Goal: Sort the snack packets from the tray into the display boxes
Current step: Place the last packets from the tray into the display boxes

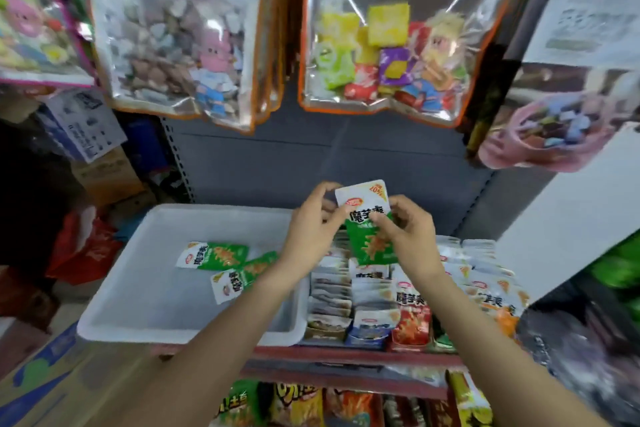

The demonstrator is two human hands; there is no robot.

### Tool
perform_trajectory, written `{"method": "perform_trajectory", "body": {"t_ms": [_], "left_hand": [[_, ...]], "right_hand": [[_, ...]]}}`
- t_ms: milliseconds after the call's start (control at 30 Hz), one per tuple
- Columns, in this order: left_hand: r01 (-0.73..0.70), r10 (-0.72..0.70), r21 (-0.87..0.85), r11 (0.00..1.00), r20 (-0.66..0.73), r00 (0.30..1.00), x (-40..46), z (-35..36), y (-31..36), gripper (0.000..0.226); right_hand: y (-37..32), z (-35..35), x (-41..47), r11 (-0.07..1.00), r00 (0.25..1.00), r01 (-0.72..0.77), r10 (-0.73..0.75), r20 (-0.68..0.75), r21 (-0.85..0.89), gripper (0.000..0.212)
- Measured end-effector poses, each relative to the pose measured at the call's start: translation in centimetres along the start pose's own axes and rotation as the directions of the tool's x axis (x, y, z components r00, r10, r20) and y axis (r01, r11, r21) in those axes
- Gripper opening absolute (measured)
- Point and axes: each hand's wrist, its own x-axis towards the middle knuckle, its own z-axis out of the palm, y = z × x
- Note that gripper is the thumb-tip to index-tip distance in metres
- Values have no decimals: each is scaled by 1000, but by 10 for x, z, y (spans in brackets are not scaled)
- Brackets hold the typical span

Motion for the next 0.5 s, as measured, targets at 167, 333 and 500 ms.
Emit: {"method": "perform_trajectory", "body": {"t_ms": [167, 333, 500], "left_hand": [[8, -37, 114, 993, 254, 966, -1, 78, 9, 27], [-120, -83, 386, 915, 470, 879, -5, 144, 3, 38], [-34, -181, 435, 900, 443, 878, -1, 173, -5, 54]], "right_hand": [[19, -82, 3, 997, 982, -31, 43, -183, 72, 9], [51, -140, 14, 983, 979, -95, 121, -163, 155, 19], [77, -158, 26, 967, 978, -134, 165, -131, 215, 17]]}}
